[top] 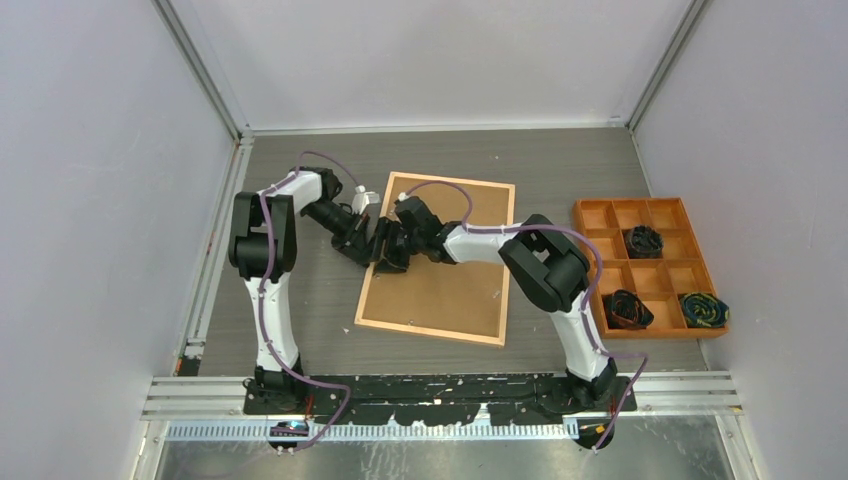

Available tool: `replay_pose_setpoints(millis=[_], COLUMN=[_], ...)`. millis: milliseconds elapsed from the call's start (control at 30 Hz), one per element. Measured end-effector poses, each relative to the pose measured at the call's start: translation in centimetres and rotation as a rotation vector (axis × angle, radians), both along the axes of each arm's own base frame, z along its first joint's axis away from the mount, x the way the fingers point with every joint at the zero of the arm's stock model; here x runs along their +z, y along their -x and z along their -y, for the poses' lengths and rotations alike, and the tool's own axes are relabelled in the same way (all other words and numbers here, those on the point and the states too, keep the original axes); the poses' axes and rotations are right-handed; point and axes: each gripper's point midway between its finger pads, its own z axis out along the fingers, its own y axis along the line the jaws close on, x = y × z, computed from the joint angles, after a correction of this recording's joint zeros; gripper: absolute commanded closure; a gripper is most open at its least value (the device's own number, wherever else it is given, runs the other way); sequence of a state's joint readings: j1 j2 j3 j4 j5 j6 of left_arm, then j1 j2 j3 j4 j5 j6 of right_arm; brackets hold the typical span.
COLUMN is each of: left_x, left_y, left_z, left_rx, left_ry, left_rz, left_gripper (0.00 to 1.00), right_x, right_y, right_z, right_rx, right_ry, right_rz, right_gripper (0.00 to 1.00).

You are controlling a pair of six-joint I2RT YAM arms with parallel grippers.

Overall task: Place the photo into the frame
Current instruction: Install the photo frame at the center of the board.

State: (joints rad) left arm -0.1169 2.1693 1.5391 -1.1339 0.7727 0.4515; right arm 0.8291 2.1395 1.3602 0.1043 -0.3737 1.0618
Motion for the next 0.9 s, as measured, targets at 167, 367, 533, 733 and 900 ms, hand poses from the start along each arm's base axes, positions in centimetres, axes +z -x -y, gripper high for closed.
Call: replay_pose_setpoints(millis=[167, 367, 533, 733, 900], left_x=[0.0, 0.0, 0.4, 1.2, 1.0], left_y=[0.0, 0.0, -0.8, -4.8, -7.7], left_z=[0.0, 0.0, -0.3, 0.1, 0.8], left_rx=[0.001, 0.002, 0.019, 0.085, 0.14], left_ry=[0.001, 0.002, 0.009, 0.057, 0.085], left_rz=[-0.001, -0.001, 0.01, 0.062, 0.066], left_gripper=[0.96, 0.96, 0.88, 0.74, 0.78], right_x=[0.0, 0.0, 0.5, 1.2, 2.1], right_y=[0.0, -0.2, -1.9, -7.9, -12.2], right_z=[-0.2, 0.0, 1.8, 7.1, 10.5], right_rx=[0.014, 0.015, -0.009, -0.144, -0.238], right_ry=[-0.006, -0.001, 0.015, 0.04, 0.067], right_rz=[-0.001, 0.005, 0.009, 0.022, 0.041], right_gripper=[0.41, 0.37, 0.3, 0.29, 0.29])
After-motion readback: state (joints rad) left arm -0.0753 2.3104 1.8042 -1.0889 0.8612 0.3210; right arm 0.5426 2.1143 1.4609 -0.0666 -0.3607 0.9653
